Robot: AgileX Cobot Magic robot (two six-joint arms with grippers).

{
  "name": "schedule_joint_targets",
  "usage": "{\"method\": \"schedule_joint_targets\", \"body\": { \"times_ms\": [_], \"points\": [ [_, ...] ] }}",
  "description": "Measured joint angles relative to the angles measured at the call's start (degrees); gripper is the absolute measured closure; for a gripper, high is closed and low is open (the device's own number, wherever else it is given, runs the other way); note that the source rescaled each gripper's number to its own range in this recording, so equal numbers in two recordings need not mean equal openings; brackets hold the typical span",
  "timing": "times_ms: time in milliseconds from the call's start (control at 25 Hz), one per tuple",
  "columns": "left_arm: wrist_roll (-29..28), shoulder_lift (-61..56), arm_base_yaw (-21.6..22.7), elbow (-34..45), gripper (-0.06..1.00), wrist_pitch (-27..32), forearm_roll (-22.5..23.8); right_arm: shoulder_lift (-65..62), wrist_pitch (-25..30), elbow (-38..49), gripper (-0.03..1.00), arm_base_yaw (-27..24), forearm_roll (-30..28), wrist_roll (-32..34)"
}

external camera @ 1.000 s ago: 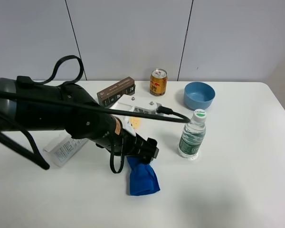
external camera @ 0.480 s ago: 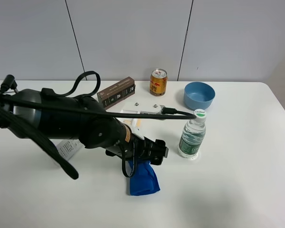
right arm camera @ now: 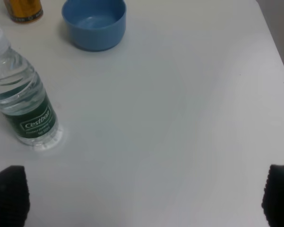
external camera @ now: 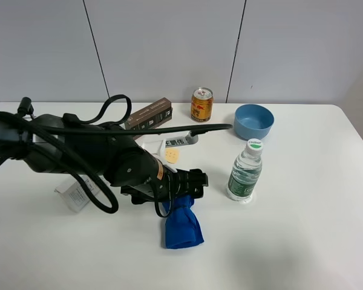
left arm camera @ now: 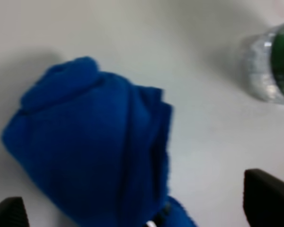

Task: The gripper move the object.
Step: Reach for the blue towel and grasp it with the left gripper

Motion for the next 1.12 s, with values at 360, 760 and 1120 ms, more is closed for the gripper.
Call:
{"method": "schedule_joint_targets", "body": {
  "times_ms": [360,760,1120],
  "points": [
    [-2.2,1.5,0.0,0.0,0.08,1.8,1.4,0.0,0.0,0.0,-0.03,0.0,0.0,0.0],
    [-3.4,1.6,-1.8,-4.5,0.09,3.3,2.5,0.0,0.0,0.0,-0.03,0.0,0.0,0.0],
    [-2.7,4.6,-1.8,-4.7,0.09,4.4,-1.8,0.0,0.0,0.0,-0.03,0.0,0.0,0.0]
  ]
}}
